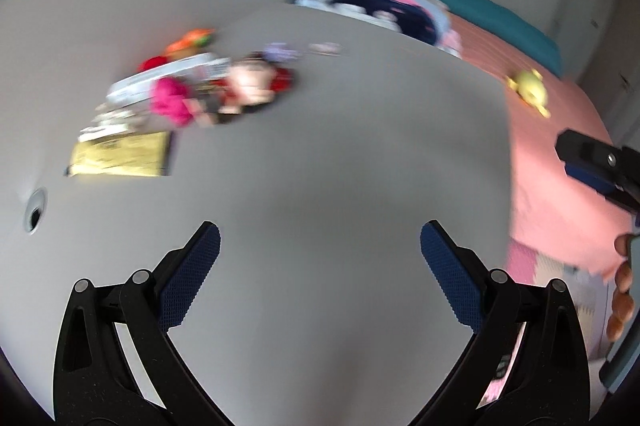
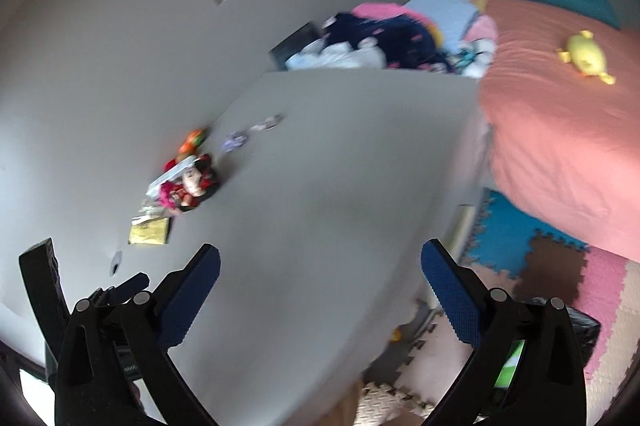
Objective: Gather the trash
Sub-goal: 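Move both open tools back to the desk, then grasp the pink dinosaur with the left tool while the right tool grasps the doll figure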
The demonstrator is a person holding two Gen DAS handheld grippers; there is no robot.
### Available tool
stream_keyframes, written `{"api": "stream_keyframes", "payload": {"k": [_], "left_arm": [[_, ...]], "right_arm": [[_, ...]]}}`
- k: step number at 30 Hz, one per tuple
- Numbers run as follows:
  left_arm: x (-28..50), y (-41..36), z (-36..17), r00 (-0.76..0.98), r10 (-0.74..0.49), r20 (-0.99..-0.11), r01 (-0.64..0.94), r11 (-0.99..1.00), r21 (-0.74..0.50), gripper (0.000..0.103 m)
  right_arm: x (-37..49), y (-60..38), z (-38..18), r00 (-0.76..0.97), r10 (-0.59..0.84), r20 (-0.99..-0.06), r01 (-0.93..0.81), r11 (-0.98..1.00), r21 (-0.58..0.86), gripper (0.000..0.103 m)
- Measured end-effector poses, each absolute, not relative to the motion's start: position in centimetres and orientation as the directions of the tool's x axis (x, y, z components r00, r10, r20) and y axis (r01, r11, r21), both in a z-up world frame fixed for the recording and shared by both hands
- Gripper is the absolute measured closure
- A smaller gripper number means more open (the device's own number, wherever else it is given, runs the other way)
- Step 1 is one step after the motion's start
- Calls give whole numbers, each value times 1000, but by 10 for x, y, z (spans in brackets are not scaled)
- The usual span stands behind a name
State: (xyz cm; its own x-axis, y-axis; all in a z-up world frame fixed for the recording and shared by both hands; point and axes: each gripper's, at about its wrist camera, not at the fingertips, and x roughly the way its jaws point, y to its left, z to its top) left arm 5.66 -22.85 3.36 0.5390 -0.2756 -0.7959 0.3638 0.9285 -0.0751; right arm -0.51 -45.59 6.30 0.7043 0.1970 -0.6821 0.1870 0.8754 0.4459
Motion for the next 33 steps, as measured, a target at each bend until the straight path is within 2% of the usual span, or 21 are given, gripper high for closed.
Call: {"api": "stream_keyframes", "payload": {"k": [5,12,21,27,30,31,33], "left_arm": [[88,-182,33,565,-213,-797,251,965,-79,6],[124,-119,29,582,-147,-800,91,989,-116,6],[148,-80,23,589,-119,-800,4,989,-145,6],[162,-74,22,590,-123,-798,-11,987,-160,6],[166,-75,23,590,-123,-798,-8,987,-159,6],[167,-76,23,590,-125,-797,-5,987,-158,6],[171,-81,24,590,-125,-798,0,988,-155,6]], "right_arm": [[46,-411,65,680,223,-698,137,897,420,3],[114,-353,51,632,303,-713,122,870,478,3],[176,-319,27,630,341,-698,192,803,565,6],[201,-304,12,611,304,-731,228,816,531,14],[209,-298,11,602,263,-754,239,842,484,30],[212,-297,10,597,266,-757,236,844,482,40],[216,-298,9,585,287,-758,230,838,495,45]]}}
